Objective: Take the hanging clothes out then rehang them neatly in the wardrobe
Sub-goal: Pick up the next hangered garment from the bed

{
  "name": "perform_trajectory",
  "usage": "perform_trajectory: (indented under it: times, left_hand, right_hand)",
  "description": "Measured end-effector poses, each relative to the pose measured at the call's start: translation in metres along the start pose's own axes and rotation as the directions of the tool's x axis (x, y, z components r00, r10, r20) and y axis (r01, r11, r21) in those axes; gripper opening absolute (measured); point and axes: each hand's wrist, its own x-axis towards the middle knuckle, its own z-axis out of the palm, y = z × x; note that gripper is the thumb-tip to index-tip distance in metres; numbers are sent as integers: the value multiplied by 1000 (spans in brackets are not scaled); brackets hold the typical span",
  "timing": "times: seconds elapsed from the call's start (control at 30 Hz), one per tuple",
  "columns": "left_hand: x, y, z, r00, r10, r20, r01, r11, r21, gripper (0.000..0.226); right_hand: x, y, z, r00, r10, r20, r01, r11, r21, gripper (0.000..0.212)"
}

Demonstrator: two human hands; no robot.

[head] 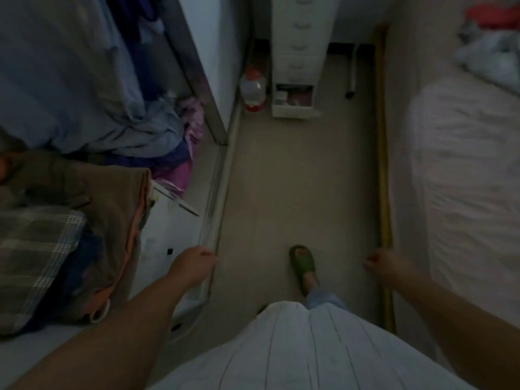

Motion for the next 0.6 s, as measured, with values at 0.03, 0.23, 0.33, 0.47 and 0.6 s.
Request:
perform_trajectory:
  times: [0.03, 0.23, 0.33, 0.47, 0.6]
  left_hand:
    - [-5, -1, 6, 999, 31, 22, -31, 999, 31, 32]
    - [-46, -18, 59, 979, 175, 99, -198, 933, 300, 23]
    - [-63, 1, 85, 954, 192, 232, -269, 889, 371, 14]
    - [-85, 36, 124, 937, 243, 253, -338, 819, 464, 28]
    - [-125, 64, 184, 898, 305, 318, -438, 686, 581, 30]
  right_hand:
    - [-14, 12, 16, 1000, 24, 3, -24, 999, 38, 35]
    - [-91, 89, 107, 977, 204, 59, -212, 951, 223, 35]
    - [-130, 131, 148, 940, 328, 95, -340, 868, 362, 35]
    - [-182, 191, 205, 881, 438, 179, -461, 709, 533, 24]
    - [-233, 252, 262, 830, 510, 226, -498, 493, 713, 18]
